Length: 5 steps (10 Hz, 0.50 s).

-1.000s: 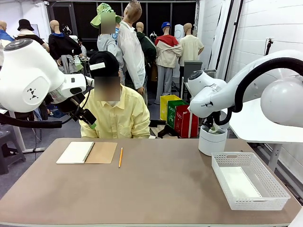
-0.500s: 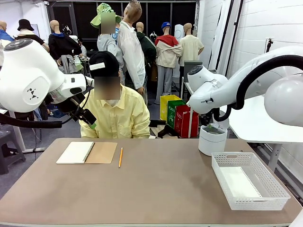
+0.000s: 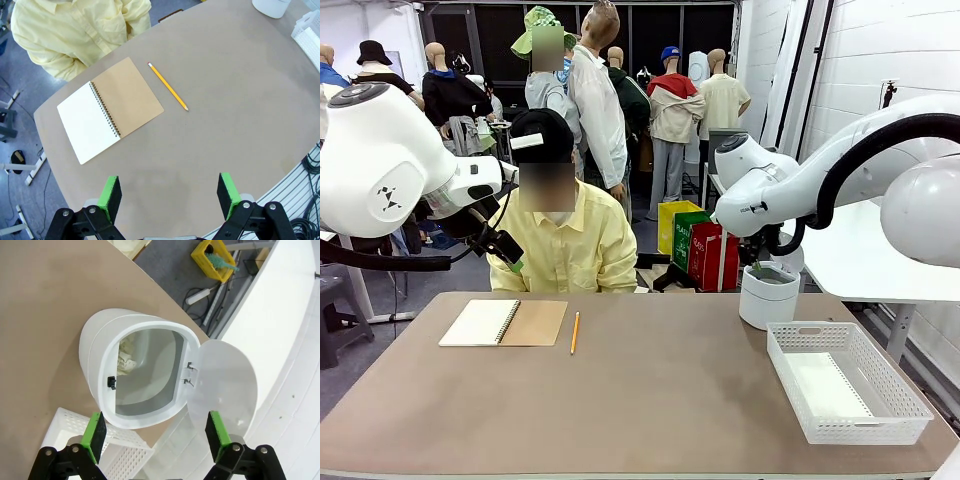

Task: Sort the paper based on its condition.
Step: If a person hands you a paper, place it in the Organizing basket , and if it's crumpled, put it in the Trash can.

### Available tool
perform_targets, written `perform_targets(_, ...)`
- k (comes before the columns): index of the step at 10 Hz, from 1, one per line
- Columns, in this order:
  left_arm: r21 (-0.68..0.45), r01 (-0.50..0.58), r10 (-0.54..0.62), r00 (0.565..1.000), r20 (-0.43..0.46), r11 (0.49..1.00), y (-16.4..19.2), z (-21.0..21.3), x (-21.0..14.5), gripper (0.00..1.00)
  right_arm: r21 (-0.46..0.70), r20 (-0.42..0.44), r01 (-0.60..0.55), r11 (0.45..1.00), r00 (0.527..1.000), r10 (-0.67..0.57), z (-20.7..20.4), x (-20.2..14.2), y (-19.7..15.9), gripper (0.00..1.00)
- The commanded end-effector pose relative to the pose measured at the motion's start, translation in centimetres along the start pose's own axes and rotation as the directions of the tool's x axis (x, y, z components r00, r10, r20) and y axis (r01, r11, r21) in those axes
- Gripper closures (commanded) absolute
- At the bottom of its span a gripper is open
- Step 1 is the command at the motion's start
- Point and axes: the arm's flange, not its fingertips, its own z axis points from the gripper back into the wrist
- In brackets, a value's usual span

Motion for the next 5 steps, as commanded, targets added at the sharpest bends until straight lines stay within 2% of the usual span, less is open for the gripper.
perform_targets(1, 0.002, 0.008, -0.008, 1.000, 0.011, 1.000, 0.16, -0.12, -0.02, 0.00, -0.016, 0.000, -0.007, 1.000, 1.000, 0.007, -0.14, -0.01, -0.19, 0.00)
perform_targets(5, 0.002, 0.008, -0.008, 1.000, 0.011, 1.000, 0.16, -0.12, -0.02, 0.00, -0.016, 0.000, -0.007, 1.000, 1.000, 0.007, -0.14, -0.01, -0.19, 0.00)
